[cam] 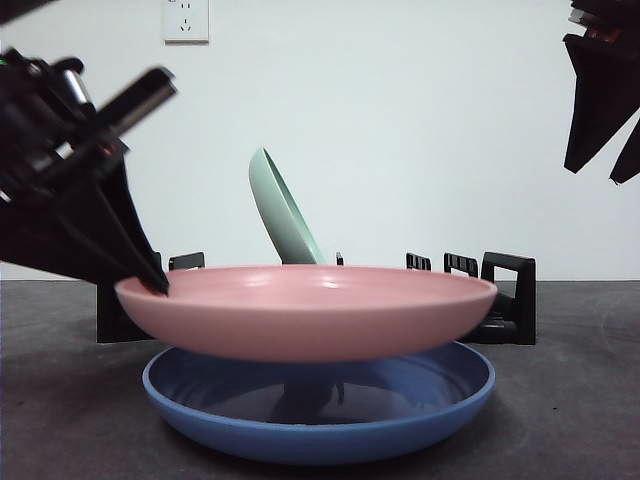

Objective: Place the plate

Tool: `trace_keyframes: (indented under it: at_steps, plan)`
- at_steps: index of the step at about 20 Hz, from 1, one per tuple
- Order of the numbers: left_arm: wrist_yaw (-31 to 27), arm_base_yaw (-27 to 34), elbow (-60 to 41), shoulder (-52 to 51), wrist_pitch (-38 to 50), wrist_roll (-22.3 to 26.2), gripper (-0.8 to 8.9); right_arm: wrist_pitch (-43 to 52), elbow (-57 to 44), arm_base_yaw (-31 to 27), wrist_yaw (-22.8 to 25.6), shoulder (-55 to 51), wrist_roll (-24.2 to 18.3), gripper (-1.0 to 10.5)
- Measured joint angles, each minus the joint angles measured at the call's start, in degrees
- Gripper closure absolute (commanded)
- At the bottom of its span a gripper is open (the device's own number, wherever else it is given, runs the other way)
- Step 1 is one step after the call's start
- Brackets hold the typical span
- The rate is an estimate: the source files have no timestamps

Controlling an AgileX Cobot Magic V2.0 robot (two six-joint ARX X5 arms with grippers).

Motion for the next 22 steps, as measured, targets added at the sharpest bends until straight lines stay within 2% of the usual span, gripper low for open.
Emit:
trace_keyframes:
  at_steps: [6, 17, 20, 22]
  plan:
    - [-4.7, -0.9, 0.0, 4.9, 1.4, -0.3, 7.98, 0.0, 0.0, 0.0, 0.0, 0.0, 0.0, 6.8]
    - [-6.2, -2.0, 0.0, 6.8, 3.0, -0.2, 7.83, 0.0, 0.0, 0.0, 0.0, 0.0, 0.0, 6.8]
    - [-6.3, -2.1, 0.0, 6.8, 2.9, -0.2, 6.9, 0.0, 0.0, 0.0, 0.0, 0.0, 0.0, 6.8]
    - [-6.3, -2.1, 0.0, 6.8, 2.9, 0.2, 6.79, 0.0, 0.0, 0.0, 0.0, 0.0, 0.0, 6.8]
